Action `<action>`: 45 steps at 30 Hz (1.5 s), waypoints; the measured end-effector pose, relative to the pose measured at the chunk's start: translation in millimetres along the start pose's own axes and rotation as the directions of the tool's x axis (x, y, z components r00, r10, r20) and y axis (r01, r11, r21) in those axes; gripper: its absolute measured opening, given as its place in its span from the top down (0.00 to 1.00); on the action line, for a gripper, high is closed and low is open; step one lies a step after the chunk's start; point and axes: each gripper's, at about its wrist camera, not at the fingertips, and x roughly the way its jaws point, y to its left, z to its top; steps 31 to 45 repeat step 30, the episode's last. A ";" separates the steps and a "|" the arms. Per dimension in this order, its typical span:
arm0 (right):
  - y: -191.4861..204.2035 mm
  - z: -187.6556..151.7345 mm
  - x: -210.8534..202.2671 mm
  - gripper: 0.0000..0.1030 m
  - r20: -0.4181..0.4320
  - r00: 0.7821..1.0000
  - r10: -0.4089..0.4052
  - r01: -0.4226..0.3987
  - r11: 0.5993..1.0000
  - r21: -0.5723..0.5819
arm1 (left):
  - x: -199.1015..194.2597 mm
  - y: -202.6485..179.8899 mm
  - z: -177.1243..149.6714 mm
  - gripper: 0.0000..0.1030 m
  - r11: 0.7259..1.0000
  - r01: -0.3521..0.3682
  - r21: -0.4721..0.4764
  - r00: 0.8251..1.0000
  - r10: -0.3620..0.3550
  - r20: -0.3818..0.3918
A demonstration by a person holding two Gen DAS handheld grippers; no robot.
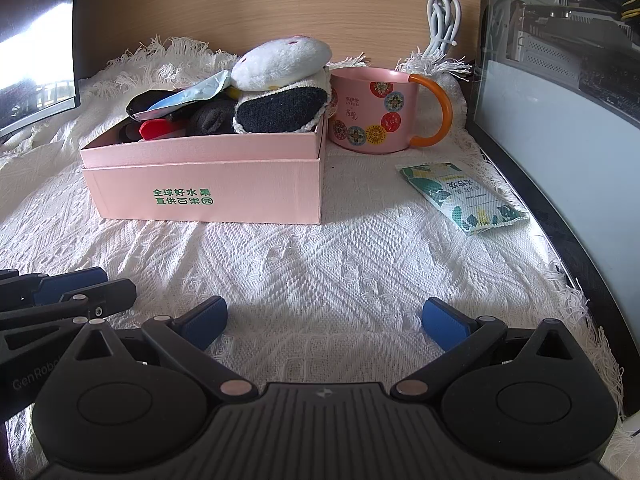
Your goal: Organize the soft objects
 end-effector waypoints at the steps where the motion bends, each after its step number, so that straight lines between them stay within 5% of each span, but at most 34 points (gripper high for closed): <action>1: 0.0 0.0 0.0 0.00 0.000 1.000 0.000 0.000 1.000 0.000 | 0.0 0.0 0.0 0.75 1.000 0.000 0.000 1.000 0.000 0.000; 45: -0.2 0.1 0.1 0.00 0.000 1.000 0.000 0.000 1.000 -0.001 | 0.4 -0.5 -0.3 0.75 1.000 -0.001 0.006 1.000 0.001 0.000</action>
